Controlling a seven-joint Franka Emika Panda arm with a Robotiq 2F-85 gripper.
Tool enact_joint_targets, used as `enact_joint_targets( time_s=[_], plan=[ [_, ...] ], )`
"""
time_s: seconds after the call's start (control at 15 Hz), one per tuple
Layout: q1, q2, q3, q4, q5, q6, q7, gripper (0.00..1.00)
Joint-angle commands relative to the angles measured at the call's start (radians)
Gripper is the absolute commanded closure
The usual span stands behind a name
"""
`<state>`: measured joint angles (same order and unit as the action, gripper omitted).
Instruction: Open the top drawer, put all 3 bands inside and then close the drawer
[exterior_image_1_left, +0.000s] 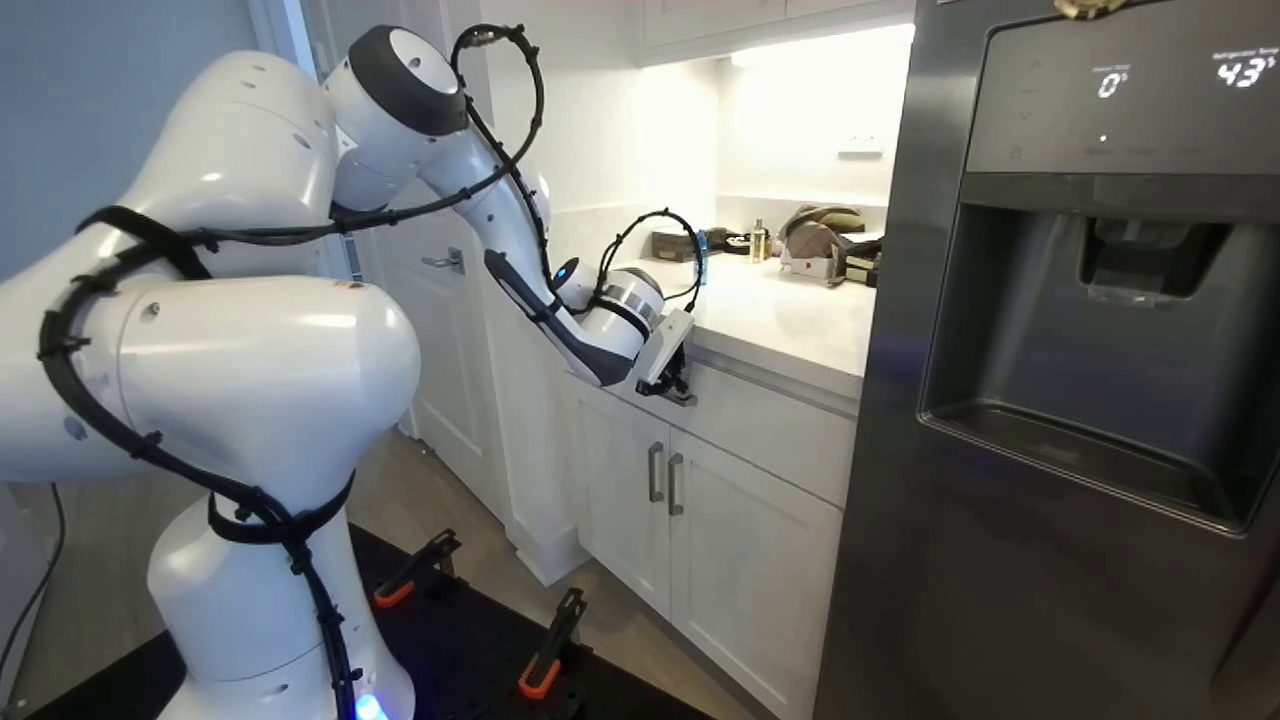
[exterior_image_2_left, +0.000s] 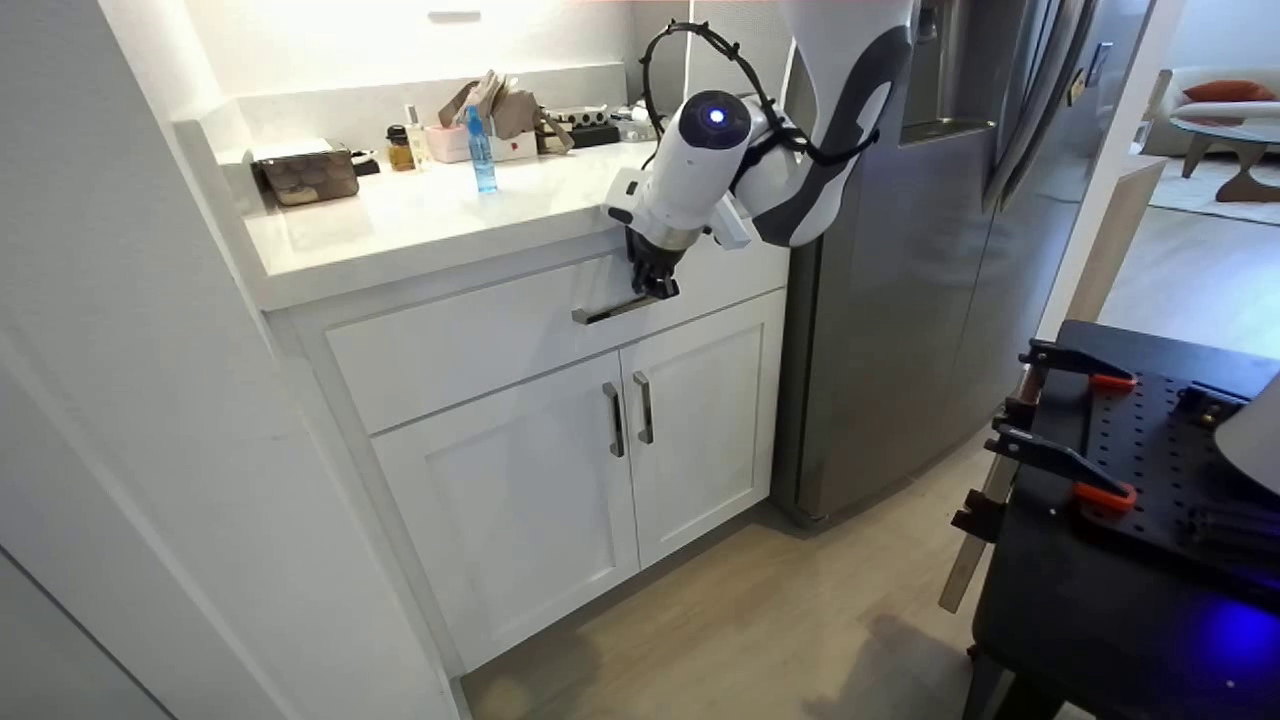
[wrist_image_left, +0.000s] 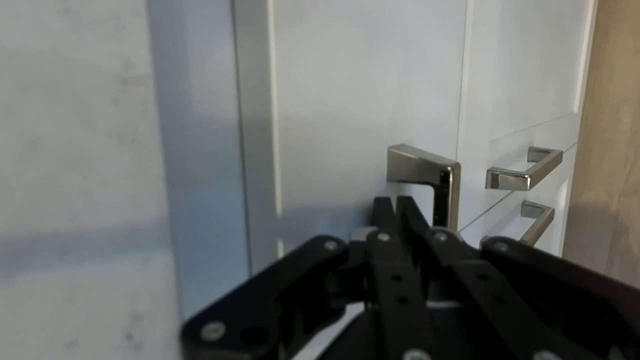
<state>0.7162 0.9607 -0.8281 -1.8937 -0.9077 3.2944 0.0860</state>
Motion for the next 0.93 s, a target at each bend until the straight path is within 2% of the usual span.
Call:
enact_joint_targets(
  time_s=[0.0,0.13,0.27,0.4,0.47,0.53,0.67,0.73,0.87],
  plan=[
    [-0.023,-0.055,0.002,-0.008,-0.007,-0.028,-0.015,0.61],
    [-0.01,-0.115,0.002,-0.065,-0.027,-0.025,-0.026,0.49],
    [0.039,-0.18,-0.048,-0.133,-0.045,0.013,-0.021,0.47],
    [0.085,-0.263,-0.092,-0.209,-0.073,0.019,-0.024,0.35],
    [0.094,-0.336,-0.075,-0.281,-0.018,-0.01,-0.117,0.28],
    [0.109,-0.381,-0.088,-0.322,-0.02,-0.024,-0.133,0.19],
    [0.114,-0.488,-0.072,-0.42,-0.033,-0.091,-0.193,0.02],
    [0.106,-0.542,-0.053,-0.466,-0.06,-0.149,-0.202,0.0],
    [0.1,-0.647,-0.018,-0.562,0.022,-0.281,-0.334,0.0]
  ],
)
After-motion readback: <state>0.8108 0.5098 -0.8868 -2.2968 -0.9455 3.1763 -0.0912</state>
